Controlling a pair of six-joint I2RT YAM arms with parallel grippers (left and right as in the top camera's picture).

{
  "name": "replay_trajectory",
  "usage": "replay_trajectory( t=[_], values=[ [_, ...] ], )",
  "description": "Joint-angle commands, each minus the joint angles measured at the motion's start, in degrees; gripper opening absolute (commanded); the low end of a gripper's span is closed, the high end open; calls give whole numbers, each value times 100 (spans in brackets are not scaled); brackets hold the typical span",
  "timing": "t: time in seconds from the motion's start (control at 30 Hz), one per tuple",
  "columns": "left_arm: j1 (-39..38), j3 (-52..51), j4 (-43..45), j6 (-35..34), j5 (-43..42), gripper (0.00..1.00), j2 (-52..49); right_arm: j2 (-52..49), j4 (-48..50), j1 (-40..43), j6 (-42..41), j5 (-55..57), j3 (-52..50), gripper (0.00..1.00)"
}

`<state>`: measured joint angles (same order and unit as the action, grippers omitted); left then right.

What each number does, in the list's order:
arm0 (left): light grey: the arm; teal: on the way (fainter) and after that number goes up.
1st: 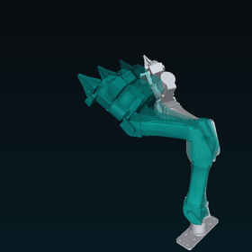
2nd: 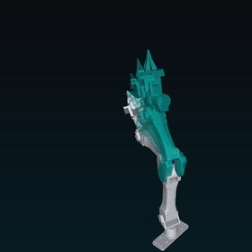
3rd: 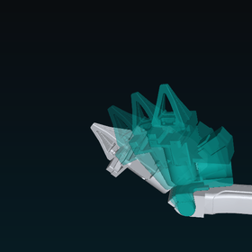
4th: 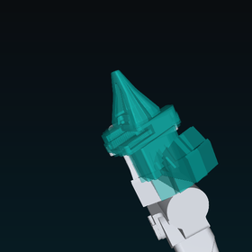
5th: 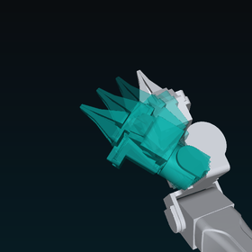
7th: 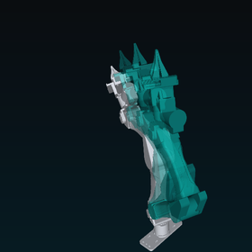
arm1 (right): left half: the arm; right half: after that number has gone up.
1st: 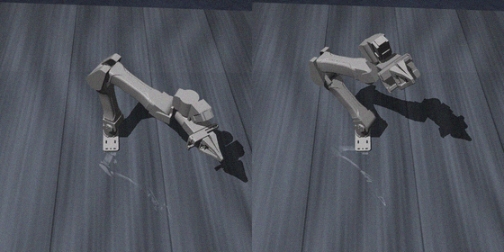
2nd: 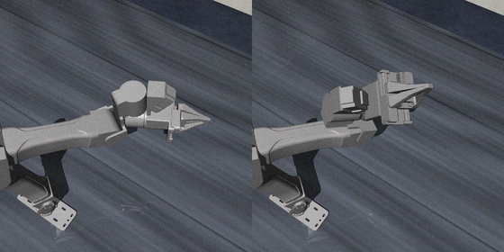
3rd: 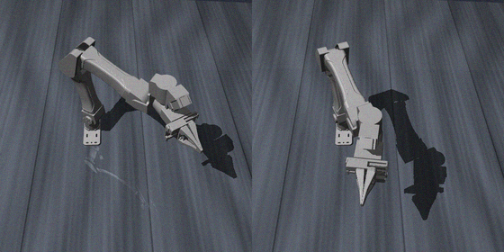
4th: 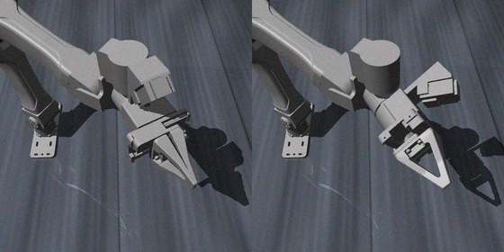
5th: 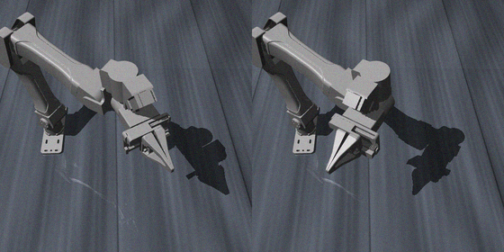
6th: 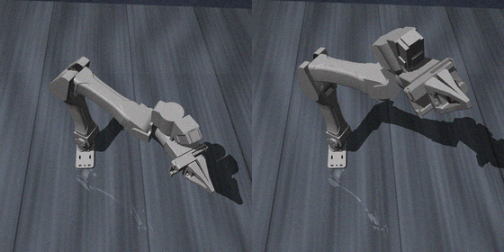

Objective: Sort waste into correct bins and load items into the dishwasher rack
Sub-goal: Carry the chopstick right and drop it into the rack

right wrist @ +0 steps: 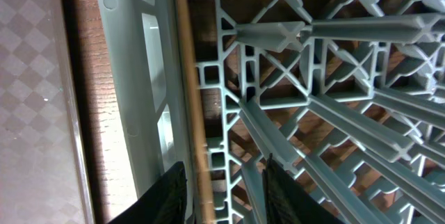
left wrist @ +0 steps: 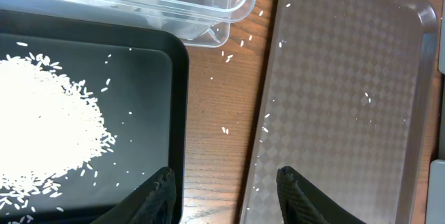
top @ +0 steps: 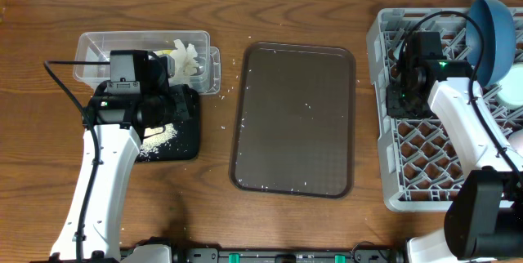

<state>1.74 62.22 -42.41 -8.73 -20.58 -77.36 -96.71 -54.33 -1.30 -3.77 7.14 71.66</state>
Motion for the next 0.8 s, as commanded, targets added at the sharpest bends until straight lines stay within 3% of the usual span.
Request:
replay_trajectory(
  t=[0.0,0.33,0.37,0.47,0.6,0.77],
  values=[
    [22,26,-17,59,76,50,26,-4,17,-15,2,-90,-15,37],
    [22,26,59,59,76,50,26,164,151,-26,0,-348,345,48],
    [20,26,107,59,76,55,26,208,249,-28,2,-452,407,50],
    [-22,26,385,61,76,59,26,376,820,-26,4,-1108,511,73],
    [-214,26,813,105,149,64,24,448,1926,-28,133,-2177,514,80],
    [-518,26,721,109,1117,73,20,446,2433,0,131,-2341,518,91]
  ],
)
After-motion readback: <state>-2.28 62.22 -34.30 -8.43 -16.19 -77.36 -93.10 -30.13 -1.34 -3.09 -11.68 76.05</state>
